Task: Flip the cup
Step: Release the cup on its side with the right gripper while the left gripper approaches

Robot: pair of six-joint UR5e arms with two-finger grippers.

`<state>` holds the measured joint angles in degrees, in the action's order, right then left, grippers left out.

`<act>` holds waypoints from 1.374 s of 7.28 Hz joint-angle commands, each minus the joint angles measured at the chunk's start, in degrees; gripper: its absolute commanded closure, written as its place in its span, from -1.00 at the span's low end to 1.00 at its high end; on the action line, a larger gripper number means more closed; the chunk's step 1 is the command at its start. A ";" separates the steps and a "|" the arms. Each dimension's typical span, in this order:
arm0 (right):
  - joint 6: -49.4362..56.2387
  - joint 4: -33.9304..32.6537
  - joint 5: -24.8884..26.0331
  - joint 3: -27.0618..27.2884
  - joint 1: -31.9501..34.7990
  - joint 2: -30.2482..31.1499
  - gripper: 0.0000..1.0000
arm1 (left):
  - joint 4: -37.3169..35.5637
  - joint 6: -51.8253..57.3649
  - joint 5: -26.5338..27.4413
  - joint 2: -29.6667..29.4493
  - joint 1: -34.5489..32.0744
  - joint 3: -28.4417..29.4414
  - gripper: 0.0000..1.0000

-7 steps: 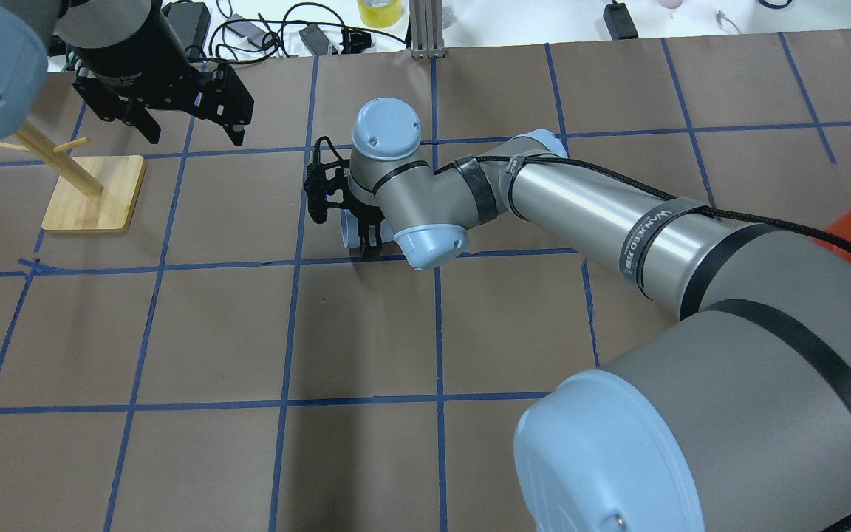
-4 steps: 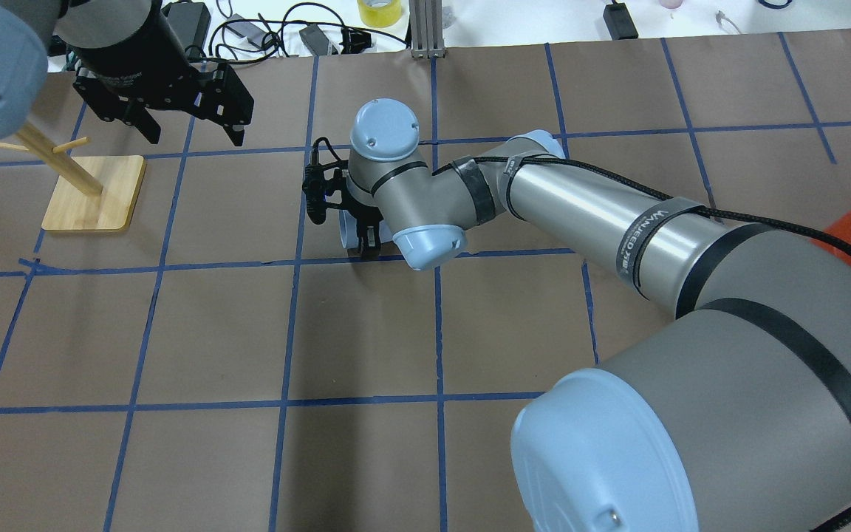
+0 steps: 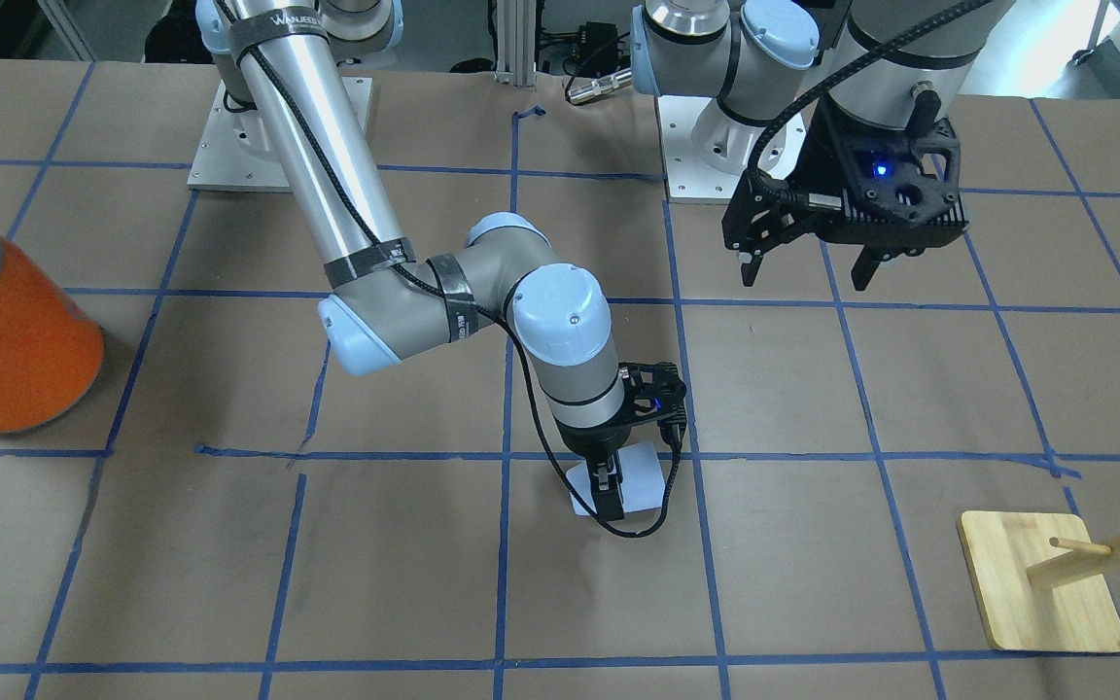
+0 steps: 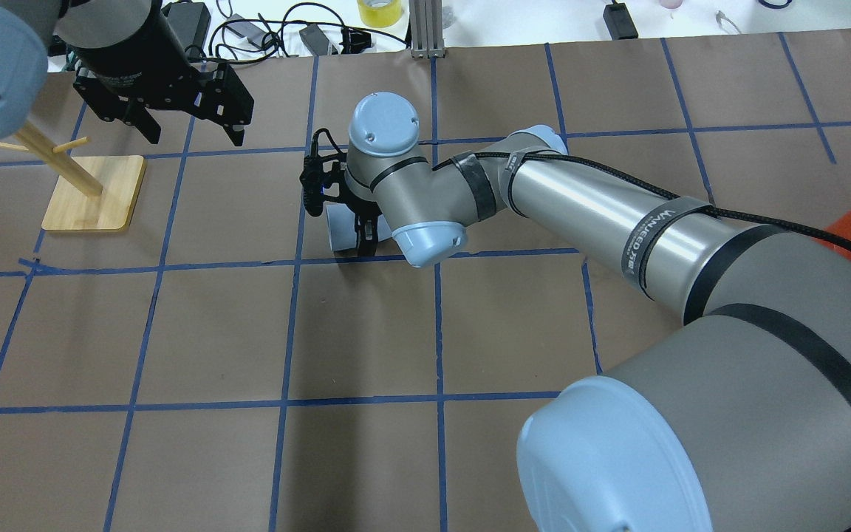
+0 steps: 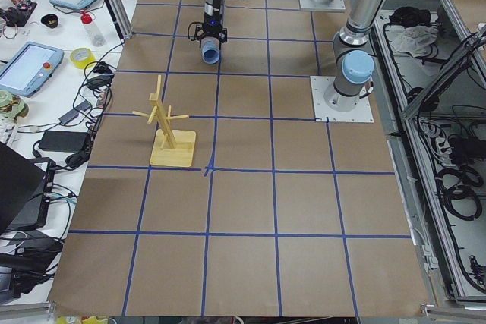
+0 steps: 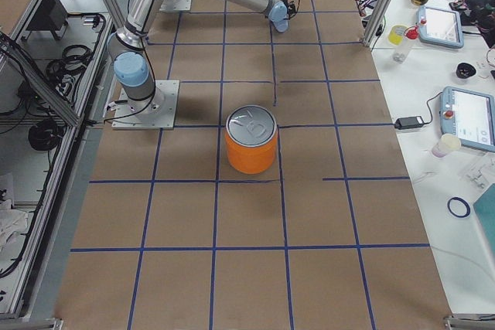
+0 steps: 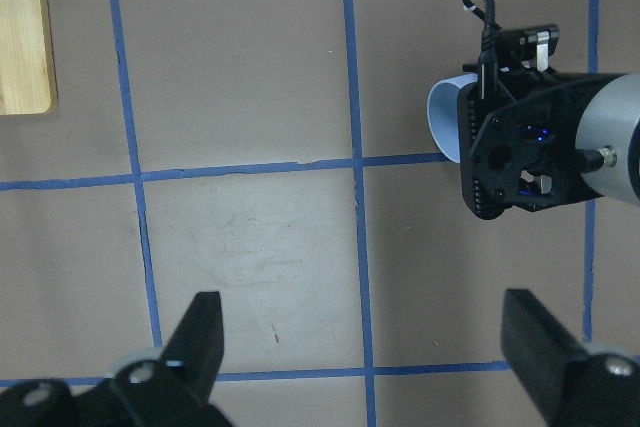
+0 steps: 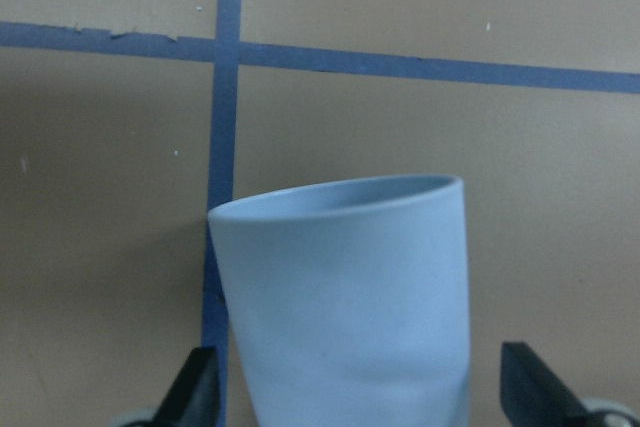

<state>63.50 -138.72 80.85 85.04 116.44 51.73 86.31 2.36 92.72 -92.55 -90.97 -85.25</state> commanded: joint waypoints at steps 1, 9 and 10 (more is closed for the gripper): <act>-8.53 3.94 2.71 0.82 -0.16 5.54 -1.00 | 0.00 0.10 0.00 0.00 0.00 0.00 -1.00; -63.66 31.74 8.71 5.75 -19.94 28.15 -1.00 | -0.87 7.55 -19.12 -2.36 8.96 -8.06 -1.00; -63.59 31.84 8.45 5.31 -20.81 28.51 -1.00 | -7.49 9.31 -24.20 -3.76 9.23 -12.44 -1.00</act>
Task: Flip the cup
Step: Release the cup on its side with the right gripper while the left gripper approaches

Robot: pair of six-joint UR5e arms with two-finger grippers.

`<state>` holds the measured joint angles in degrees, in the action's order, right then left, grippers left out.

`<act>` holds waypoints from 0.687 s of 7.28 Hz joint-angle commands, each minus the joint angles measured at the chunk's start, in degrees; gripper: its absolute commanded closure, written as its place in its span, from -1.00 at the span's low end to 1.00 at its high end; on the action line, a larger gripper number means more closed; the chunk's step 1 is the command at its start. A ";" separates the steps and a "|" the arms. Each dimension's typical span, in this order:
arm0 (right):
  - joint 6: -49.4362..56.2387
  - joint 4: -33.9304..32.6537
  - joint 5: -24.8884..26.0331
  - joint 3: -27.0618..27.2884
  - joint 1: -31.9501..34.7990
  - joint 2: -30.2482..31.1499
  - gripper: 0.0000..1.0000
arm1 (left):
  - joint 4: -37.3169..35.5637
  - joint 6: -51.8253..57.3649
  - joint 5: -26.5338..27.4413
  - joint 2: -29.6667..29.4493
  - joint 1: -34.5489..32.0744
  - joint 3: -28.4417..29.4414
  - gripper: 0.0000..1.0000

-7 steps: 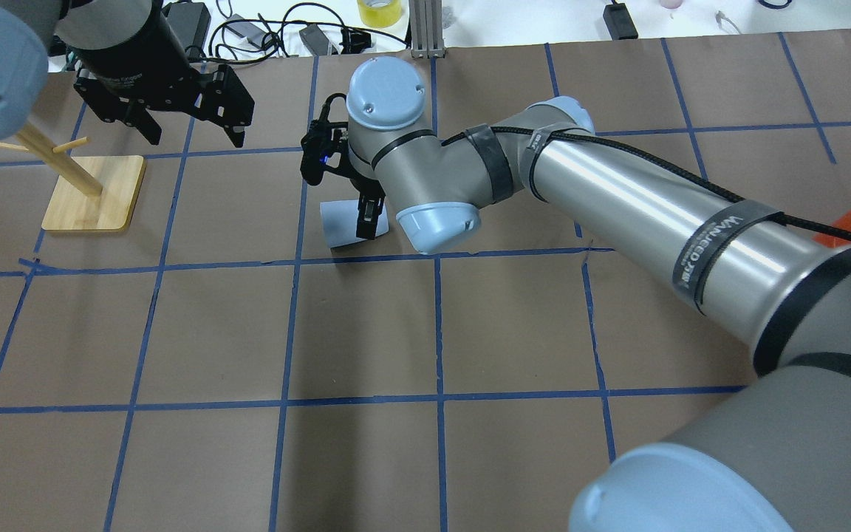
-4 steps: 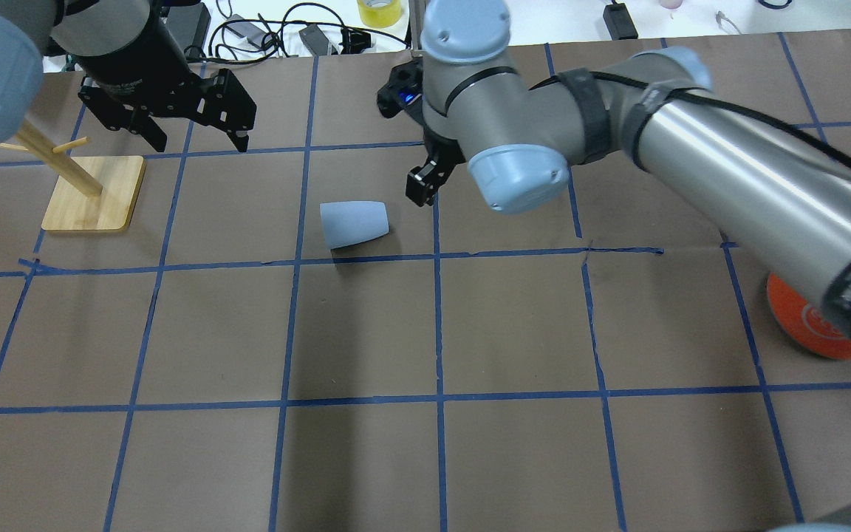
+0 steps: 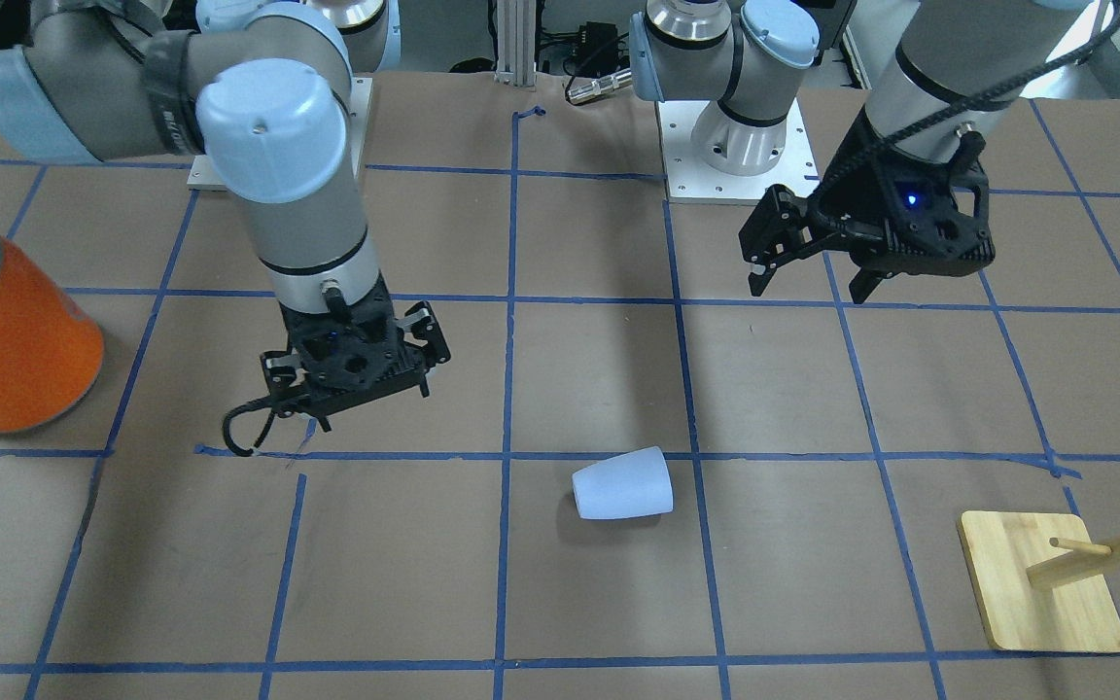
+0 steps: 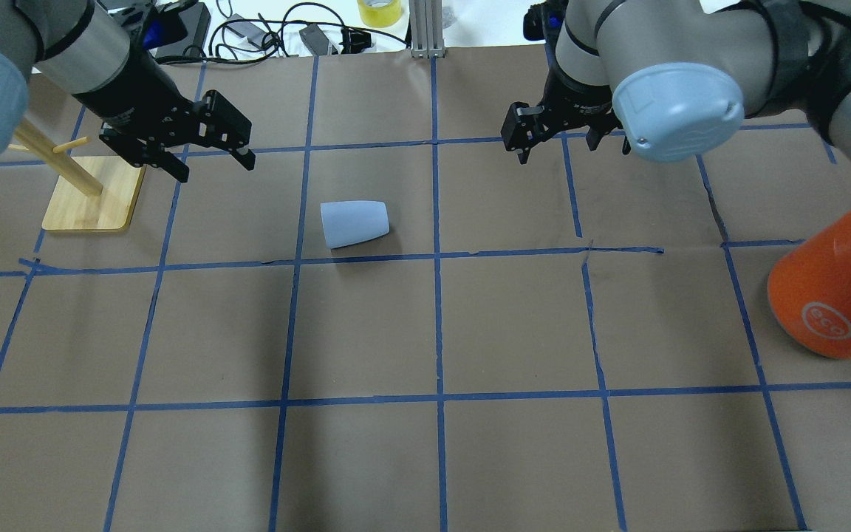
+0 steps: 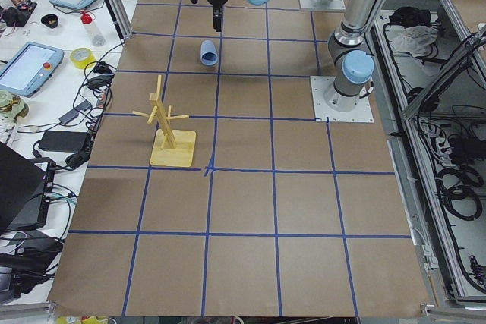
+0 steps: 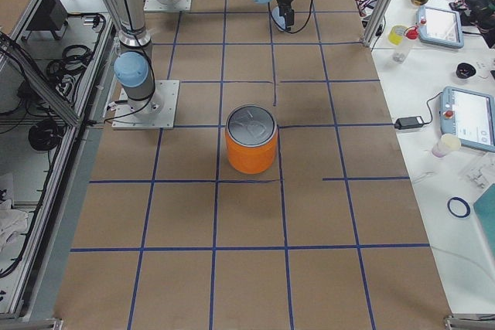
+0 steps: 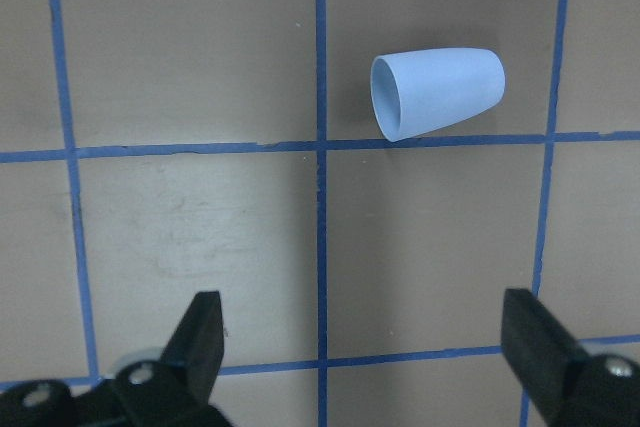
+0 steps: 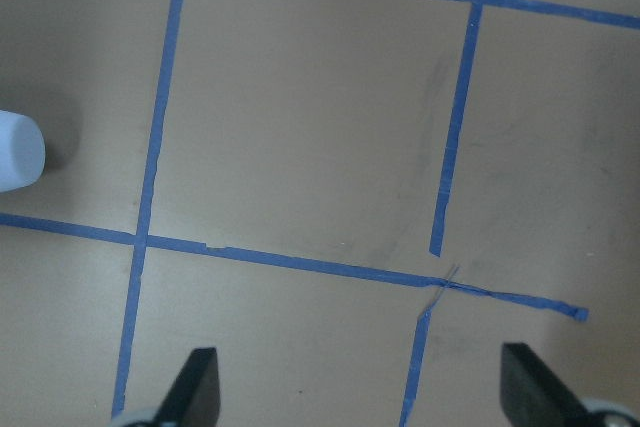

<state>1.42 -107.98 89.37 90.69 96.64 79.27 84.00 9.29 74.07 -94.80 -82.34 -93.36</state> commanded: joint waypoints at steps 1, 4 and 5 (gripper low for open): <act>-2.03 4.50 -0.08 0.09 -1.54 1.15 -1.00 | -12.99 2.66 -8.04 -3.97 0.60 -8.21 -1.00; -2.21 7.44 -0.43 -0.51 -6.46 4.12 -1.00 | -25.87 2.67 -15.07 -13.80 0.60 -10.35 -1.00; -2.12 7.52 -0.86 -0.52 -6.56 5.27 -1.00 | -26.95 2.58 -17.09 -15.92 0.60 -10.44 -1.00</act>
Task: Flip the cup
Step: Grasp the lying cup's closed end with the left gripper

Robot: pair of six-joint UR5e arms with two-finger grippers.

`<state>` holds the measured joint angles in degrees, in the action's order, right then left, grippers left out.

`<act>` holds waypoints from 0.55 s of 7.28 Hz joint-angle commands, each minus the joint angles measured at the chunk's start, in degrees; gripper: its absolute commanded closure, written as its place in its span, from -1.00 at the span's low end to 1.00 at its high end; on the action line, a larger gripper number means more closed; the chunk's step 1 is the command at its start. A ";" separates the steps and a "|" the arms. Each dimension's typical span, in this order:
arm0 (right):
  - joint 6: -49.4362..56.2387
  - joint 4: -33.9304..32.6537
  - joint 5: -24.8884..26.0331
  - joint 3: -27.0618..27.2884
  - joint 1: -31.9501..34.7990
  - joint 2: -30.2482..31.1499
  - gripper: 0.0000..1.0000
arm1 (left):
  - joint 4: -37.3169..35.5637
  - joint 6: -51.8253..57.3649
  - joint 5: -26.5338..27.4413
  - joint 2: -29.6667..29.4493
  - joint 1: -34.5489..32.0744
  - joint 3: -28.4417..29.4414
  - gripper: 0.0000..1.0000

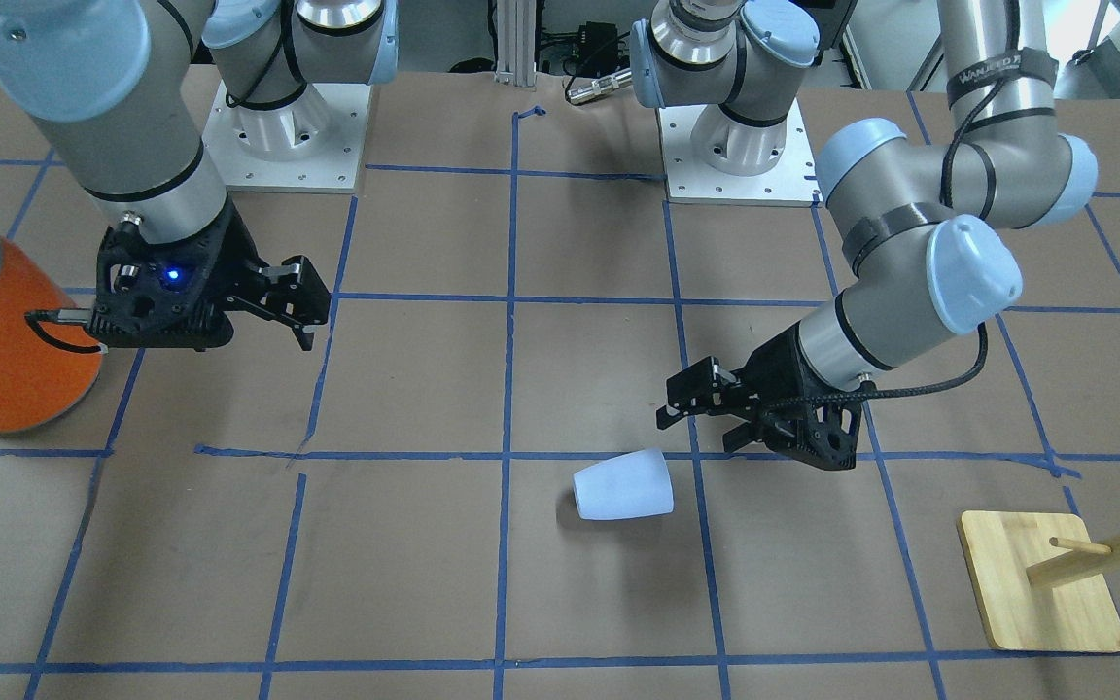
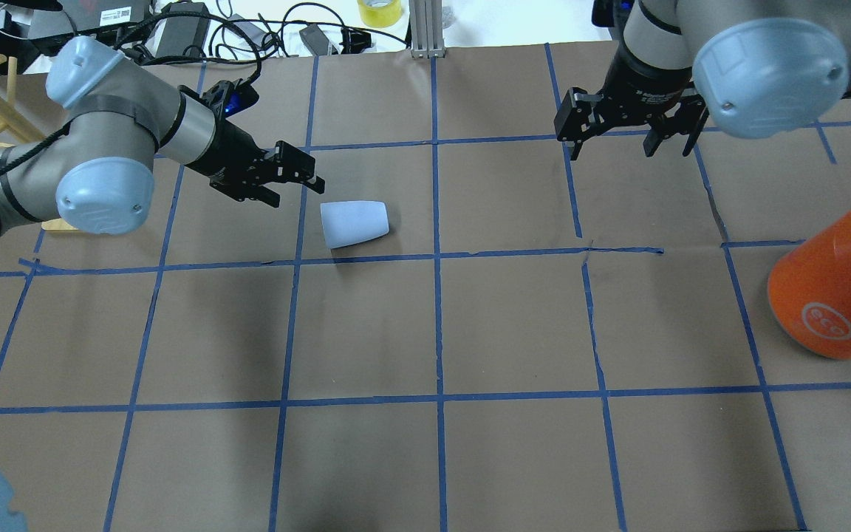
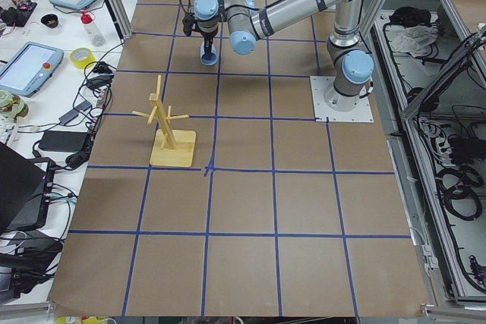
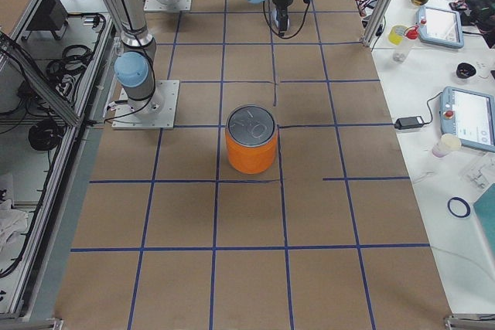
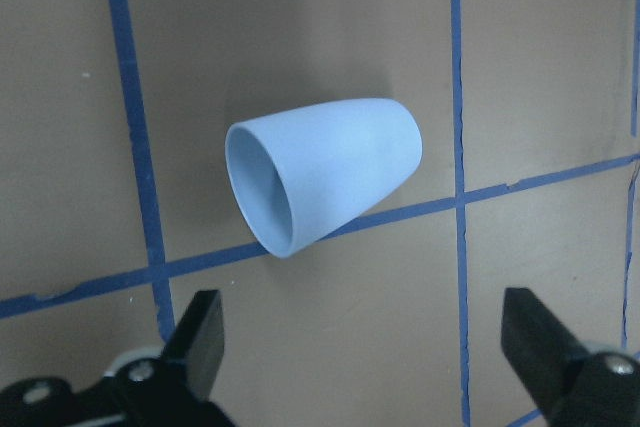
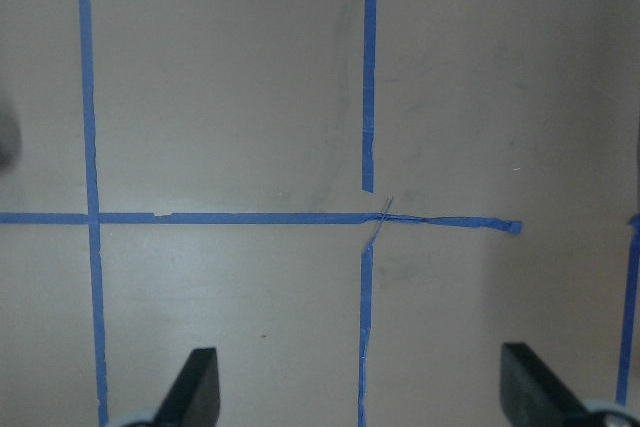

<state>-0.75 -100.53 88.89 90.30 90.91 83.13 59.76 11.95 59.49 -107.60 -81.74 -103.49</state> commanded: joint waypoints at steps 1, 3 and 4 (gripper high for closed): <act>0.05 0.86 -0.21 0.49 -0.64 1.77 -1.00 | -2.98 -0.43 -3.05 -4.01 0.00 -1.35 -0.97; 0.05 1.13 0.67 0.40 -0.56 2.20 -1.00 | -7.44 -0.96 -4.11 -7.17 0.00 -1.71 -0.97; 0.05 4.00 0.76 0.40 -0.47 2.56 -1.00 | -8.16 -1.05 -6.72 -8.14 0.00 -1.97 -0.97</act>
<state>-0.72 -98.79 89.51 90.70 90.33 85.26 53.14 11.15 54.94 -114.15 -81.74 -105.22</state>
